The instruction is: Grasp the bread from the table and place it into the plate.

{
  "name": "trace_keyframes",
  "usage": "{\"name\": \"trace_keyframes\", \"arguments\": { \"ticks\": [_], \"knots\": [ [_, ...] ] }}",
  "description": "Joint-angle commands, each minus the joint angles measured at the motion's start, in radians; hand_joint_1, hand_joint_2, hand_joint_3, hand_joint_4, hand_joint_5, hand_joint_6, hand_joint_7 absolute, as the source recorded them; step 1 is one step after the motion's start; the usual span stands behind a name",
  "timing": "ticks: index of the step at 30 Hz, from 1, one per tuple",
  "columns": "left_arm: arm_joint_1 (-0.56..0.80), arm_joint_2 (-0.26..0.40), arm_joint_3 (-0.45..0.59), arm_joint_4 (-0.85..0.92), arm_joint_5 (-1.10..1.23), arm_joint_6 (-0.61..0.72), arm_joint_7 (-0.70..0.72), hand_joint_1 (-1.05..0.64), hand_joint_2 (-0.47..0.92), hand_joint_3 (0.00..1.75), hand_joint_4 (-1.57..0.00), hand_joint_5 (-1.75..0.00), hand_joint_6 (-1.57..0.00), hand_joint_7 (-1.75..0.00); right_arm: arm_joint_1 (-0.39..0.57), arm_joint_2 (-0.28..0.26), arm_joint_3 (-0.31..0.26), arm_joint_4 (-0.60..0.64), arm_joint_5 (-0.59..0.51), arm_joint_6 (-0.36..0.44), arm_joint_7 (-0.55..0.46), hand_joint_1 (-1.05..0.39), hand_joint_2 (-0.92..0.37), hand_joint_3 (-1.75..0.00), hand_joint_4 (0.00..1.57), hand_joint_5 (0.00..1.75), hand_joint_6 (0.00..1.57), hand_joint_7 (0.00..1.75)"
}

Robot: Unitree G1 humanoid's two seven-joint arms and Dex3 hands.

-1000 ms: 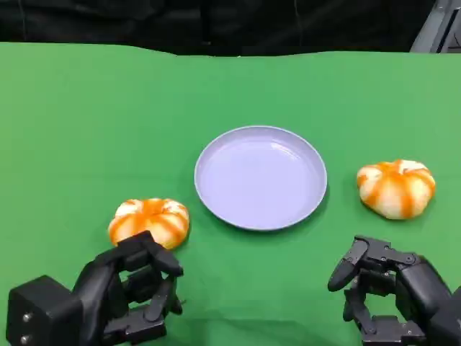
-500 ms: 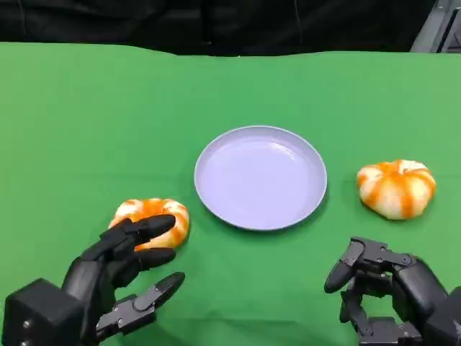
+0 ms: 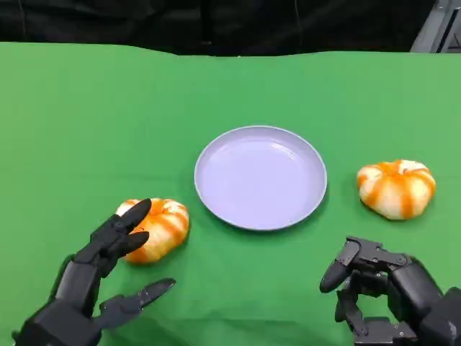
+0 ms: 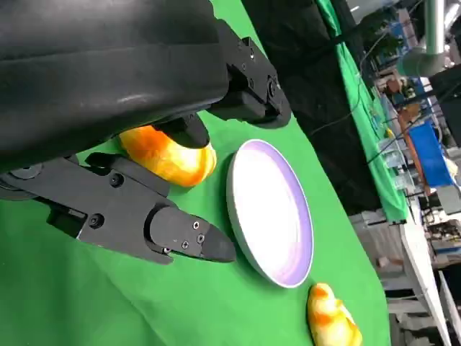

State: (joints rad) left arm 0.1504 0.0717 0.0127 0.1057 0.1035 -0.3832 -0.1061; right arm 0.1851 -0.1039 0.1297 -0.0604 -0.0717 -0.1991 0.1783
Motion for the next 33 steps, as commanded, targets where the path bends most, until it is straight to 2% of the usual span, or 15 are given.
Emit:
{"name": "trace_keyframes", "arguments": {
  "ticks": [1, 7, 10, 14, 25, 33],
  "knots": [
    [-0.009, 0.03, 0.002, 0.025, 0.049, -0.045, 0.04, -0.27, 0.92, 0.04, -0.03, -0.57, -0.21, 0.0, -0.003, -0.002, 0.0, -0.016, -0.003, -0.005, -0.007, 0.14, -0.4, -1.36, 0.79, 1.55, 0.73, 1.33],
    [-0.012, 0.035, 0.0, 0.038, 0.061, -0.058, 0.053, -0.28, 0.92, 0.05, 0.0, -0.56, -0.18, 0.0, -0.003, -0.002, 0.0, -0.017, -0.004, -0.003, -0.008, 0.14, -0.39, -1.37, 0.79, 1.55, 0.73, 1.34],
    [-0.019, 0.089, -0.019, 0.043, 0.275, -0.114, 0.178, -0.35, 0.92, 0.05, 0.0, -0.53, -0.19, 0.0, 0.001, -0.003, 0.005, -0.019, -0.012, -0.007, -0.009, 0.13, -0.39, -1.37, 0.78, 1.55, 0.73, 1.34],
    [-0.025, 0.119, -0.044, 0.036, 0.436, -0.098, 0.292, -0.35, 0.92, 0.03, -0.01, -0.55, -0.22, -0.02, 0.005, 0.0, 0.005, -0.022, -0.01, -0.008, -0.01, 0.13, -0.38, -1.38, 0.79, 1.54, 0.73, 1.34],
    [-0.04, 0.184, -0.098, 0.006, 0.621, 0.029, 0.38, -0.37, 0.92, 0.02, -0.05, -0.55, -0.27, -0.03, 0.013, 0.006, 0.013, -0.029, -0.009, -0.003, -0.008, 0.12, -0.39, -1.36, 0.79, 1.55, 0.73, 1.33],
    [-0.138, 0.227, -0.182, 0.027, 0.756, 0.231, 0.33, -0.42, 0.92, 0.01, -0.13, -0.56, -0.3, -0.03, 0.007, 0.008, 0.019, -0.027, -0.011, 0.0, -0.011, 0.12, -0.39, -1.36, 0.79, 1.53, 0.73, 1.32]
  ]
}}
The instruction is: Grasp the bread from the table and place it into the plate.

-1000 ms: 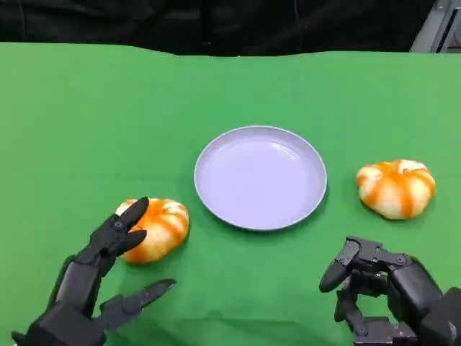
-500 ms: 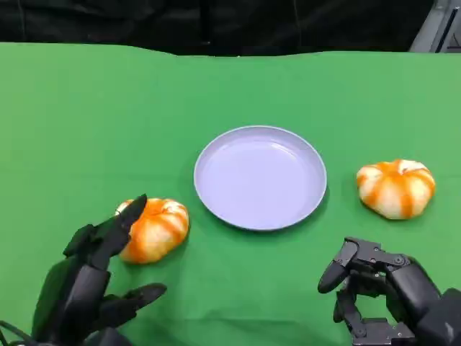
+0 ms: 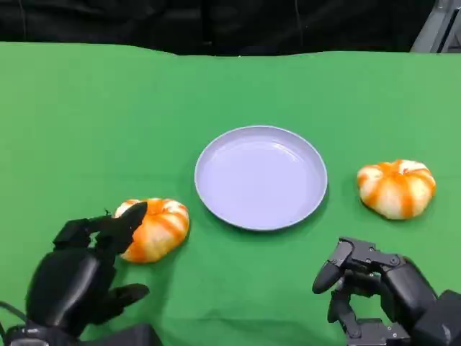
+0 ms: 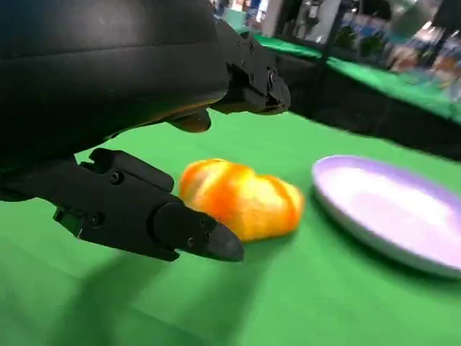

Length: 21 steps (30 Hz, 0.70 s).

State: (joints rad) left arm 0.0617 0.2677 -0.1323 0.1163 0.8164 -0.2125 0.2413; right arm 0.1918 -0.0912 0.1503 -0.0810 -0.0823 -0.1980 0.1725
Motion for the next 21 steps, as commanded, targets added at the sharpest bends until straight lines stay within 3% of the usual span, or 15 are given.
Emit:
{"name": "trace_keyframes", "arguments": {
  "ticks": [1, 15, 21],
  "knots": [
    [-0.063, 0.028, -0.048, 0.016, 0.047, 0.084, -0.031, -0.42, 0.92, 0.01, -0.13, -0.55, -0.3, -0.02, 0.001, -0.005, -0.001, -0.009, -0.001, -0.002, -0.006, 0.12, -0.39, -1.36, 0.79, 1.53, 0.74, 1.32],
    [-0.192, -0.018, -0.164, 0.06, 0.05, 0.298, -0.117, -0.45, 0.91, 0.01, -0.19, -0.6, -0.34, -0.02, 0.007, -0.006, -0.002, -0.02, 0.005, 0.004, -0.003, 0.11, -0.38, -1.38, 0.79, 1.55, 0.74, 1.33],
    [-0.242, -0.033, -0.209, 0.111, 0.055, 0.399, -0.157, -0.5, 0.92, 0.02, -0.25, -0.49, -0.36, -0.01, 0.005, -0.007, -0.002, -0.025, 0.007, 0.016, -0.001, 0.1, -0.38, -1.37, 0.78, 1.55, 0.74, 1.33]
  ]
}}
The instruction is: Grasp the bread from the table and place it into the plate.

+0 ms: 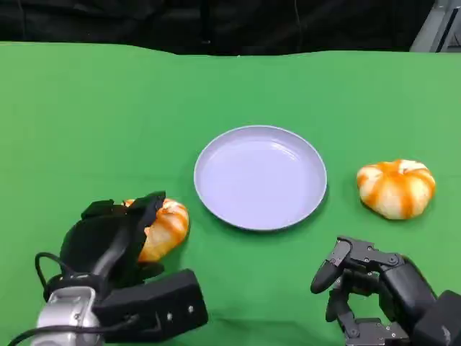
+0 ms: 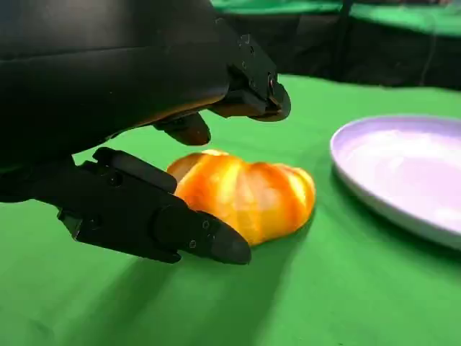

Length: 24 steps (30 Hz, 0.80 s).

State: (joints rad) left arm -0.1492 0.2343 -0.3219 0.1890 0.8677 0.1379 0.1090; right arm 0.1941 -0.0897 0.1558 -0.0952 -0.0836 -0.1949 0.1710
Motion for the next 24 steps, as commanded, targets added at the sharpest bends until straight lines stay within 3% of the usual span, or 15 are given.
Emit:
{"name": "trace_keyframes", "arguments": {
  "ticks": [1, 11, 12, 14, 15, 16, 17, 18, 19, 20, 22, 24],
  "knots": [
    [-0.041, -0.003, -0.025, 0.057, 0.002, 0.058, -0.023, -0.51, 0.92, 0.02, -0.28, -0.46, -0.37, -0.01, 0.003, -0.008, -0.008, -0.012, 0.009, 0.015, 0.001, 0.1, -0.38, -1.37, 0.78, 1.55, 0.73, 1.33],
    [-0.121, 0.002, -0.061, 0.229, -0.032, 0.029, 0.035, -0.45, 0.92, 0.08, -0.4, -0.38, -0.42, -0.02, 0.007, -0.007, -0.007, -0.022, 0.007, 0.025, -0.002, 0.11, -0.38, -1.37, 0.78, 1.54, 0.73, 1.32],
    [-0.133, 0.003, -0.063, 0.258, -0.037, 0.014, 0.051, -0.38, 0.92, 0.1, -0.5, -0.49, -0.49, -0.03, 0.008, -0.007, -0.007, -0.024, 0.005, 0.028, -0.003, 0.11, -0.38, -1.37, 0.78, 1.54, 0.73, 1.32],
    [-0.154, 0.006, -0.059, 0.32, -0.058, -0.039, 0.105, -0.25, 0.92, 0.17, -0.6, -1.06, -0.77, -0.09, 0.01, -0.005, -0.006, -0.03, 0.012, 0.034, 0.0, 0.1, -0.38, -1.37, 0.78, 1.55, 0.73, 1.32],
    [-0.162, 0.009, -0.057, 0.348, -0.07, -0.071, 0.135, -0.2, 0.92, 0.21, -0.65, -1.27, -0.93, -0.13, 0.011, -0.004, -0.005, -0.035, 0.013, 0.042, 0.001, 0.1, -0.38, -1.37, 0.78, 1.55, 0.73, 1.32],
    [-0.165, 0.013, -0.052, 0.371, -0.08, -0.112, 0.178, -0.17, 0.92, 0.23, -0.73, -1.34, -1.04, -0.16, 0.013, -0.004, -0.005, -0.038, 0.012, 0.044, 0.0, 0.1, -0.38, -1.37, 0.78, 1.55, 0.73, 1.32],
    [-0.163, 0.019, -0.049, 0.387, -0.089, -0.155, 0.226, -0.16, 0.86, 0.35, -0.82, -1.51, -1.15, -0.25, 0.013, -0.004, -0.004, -0.039, 0.01, 0.041, -0.001, 0.1, -0.38, -1.37, 0.78, 1.55, 0.73, 1.32],
    [-0.161, 0.023, -0.046, 0.398, -0.096, -0.189, 0.264, -0.15, 0.69, 0.73, -0.88, -1.65, -1.03, -0.83, 0.013, -0.005, -0.003, -0.038, 0.008, 0.037, -0.002, 0.11, -0.38, -1.37, 0.78, 1.56, 0.73, 1.33],
    [-0.159, 0.026, -0.044, 0.404, -0.101, -0.213, 0.294, -0.15, 0.62, 0.89, -0.89, -1.7, -0.91, -1.19, 0.012, -0.005, -0.003, -0.038, 0.008, 0.035, -0.002, 0.12, -0.38, -1.38, 0.78, 1.56, 0.73, 1.33],
    [-0.16, 0.028, -0.043, 0.411, -0.104, -0.228, 0.312, -0.16, 0.58, 1.0, -0.9, -1.73, -0.81, -1.42, 0.011, -0.004, -0.002, -0.038, 0.007, 0.035, -0.002, 0.12, -0.38, -1.38, 0.78, 1.56, 0.73, 1.33],
    [-0.158, 0.032, -0.041, 0.407, -0.107, -0.251, 0.339, -0.16, 0.55, 1.07, -0.9, -1.74, -0.76, -1.56, 0.009, -0.003, -0.002, -0.037, 0.009, 0.04, -0.002, 0.12, -0.38, -1.38, 0.78, 1.56, 0.73, 1.33],
    [-0.155, 0.034, -0.039, 0.397, -0.111, -0.257, 0.345, -0.17, 0.53, 1.09, -0.89, -1.75, -0.73, -1.57, 0.008, 0.001, 0.0, -0.038, 0.01, 0.047, -0.004, 0.12, -0.38, -1.38, 0.78, 1.56, 0.73, 1.34]
  ]
}}
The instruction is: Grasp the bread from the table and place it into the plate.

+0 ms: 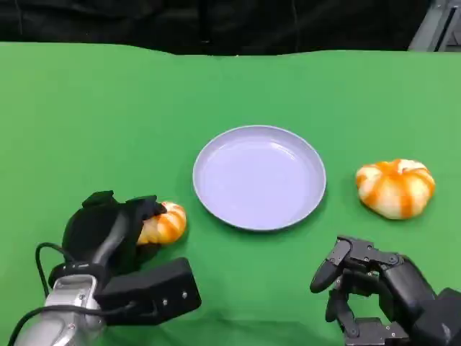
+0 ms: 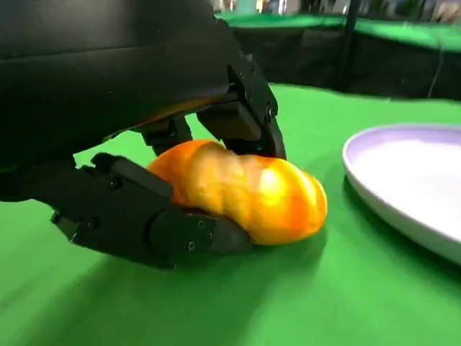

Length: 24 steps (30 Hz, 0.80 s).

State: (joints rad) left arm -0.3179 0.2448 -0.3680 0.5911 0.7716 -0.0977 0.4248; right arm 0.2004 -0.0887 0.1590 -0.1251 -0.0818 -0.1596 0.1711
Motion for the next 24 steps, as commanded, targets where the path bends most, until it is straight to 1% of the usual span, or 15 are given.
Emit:
{"name": "trace_keyframes", "arguments": {
  "ticks": [1, 4, 8, 13, 17, 19, 22, 24],
  "knots": [
    [0.018, 0.025, 0.009, -0.015, -0.017, -0.025, 0.034, -0.17, 0.53, 1.1, -0.88, -1.75, -0.72, -1.57, 0.001, 0.001, -0.002, -0.008, 0.006, 0.013, -0.006, 0.12, -0.38, -1.38, 0.78, 1.56, 0.73, 1.34],
    [0.038, 0.036, 0.009, -0.057, -0.013, -0.031, 0.047, -0.16, 0.5, 1.09, -0.89, -1.75, -0.76, -1.56, -0.002, 0.006, 0.006, -0.006, -0.009, 0.014, -0.016, 0.12, -0.38, -1.39, 0.78, 1.56, 0.73, 1.34],
    [0.061, 0.043, 0.016, -0.099, -0.017, -0.037, 0.052, -0.15, 0.49, 1.08, -0.88, -1.75, -0.76, -1.58, -0.011, 0.013, 0.015, 0.008, -0.014, 0.001, -0.021, 0.12, -0.37, -1.38, 0.79, 1.56, 0.73, 1.34],
    [0.072, 0.046, 0.026, -0.118, -0.023, -0.066, 0.078, -0.14, 0.47, 1.11, -0.89, -1.75, -0.78, -1.56, -0.014, 0.022, 0.021, 0.002, -0.016, 0.019, -0.025, 0.11, -0.37, -1.38, 0.79, 1.55, 0.73, 1.33],
    [0.069, 0.038, 0.033, -0.12, -0.025, -0.1, 0.122, -0.13, 0.45, 1.12, -0.9, -1.75, -0.79, -1.55, -0.018, 0.019, 0.017, 0.006, -0.01, 0.02, -0.022, 0.11, -0.38, -1.37, 0.79, 1.55, 0.73, 1.34],
    [0.067, 0.033, 0.033, -0.122, -0.024, -0.116, 0.144, -0.13, 0.44, 1.14, -0.9, -1.75, -0.74, -1.64, -0.015, 0.016, 0.014, 0.0, -0.007, 0.026, -0.019, 0.12, -0.38, -1.38, 0.79, 1.55, 0.73, 1.34],
    [0.066, 0.027, 0.034, -0.148, -0.019, -0.118, 0.154, -0.13, 0.43, 1.15, -0.91, -1.75, -0.72, -1.68, -0.006, 0.005, 0.009, -0.016, -0.001, 0.035, -0.009, 0.13, -0.38, -1.38, 0.77, 1.55, 0.72, 1.34],
    [0.065, 0.026, 0.032, -0.164, -0.017, -0.127, 0.158, -0.13, 0.43, 1.16, -0.91, -1.75, -0.71, -1.69, 0.002, 0.0, 0.007, -0.02, -0.001, 0.027, -0.007, 0.13, -0.39, -1.37, 0.78, 1.55, 0.72, 1.34]
  ]
}}
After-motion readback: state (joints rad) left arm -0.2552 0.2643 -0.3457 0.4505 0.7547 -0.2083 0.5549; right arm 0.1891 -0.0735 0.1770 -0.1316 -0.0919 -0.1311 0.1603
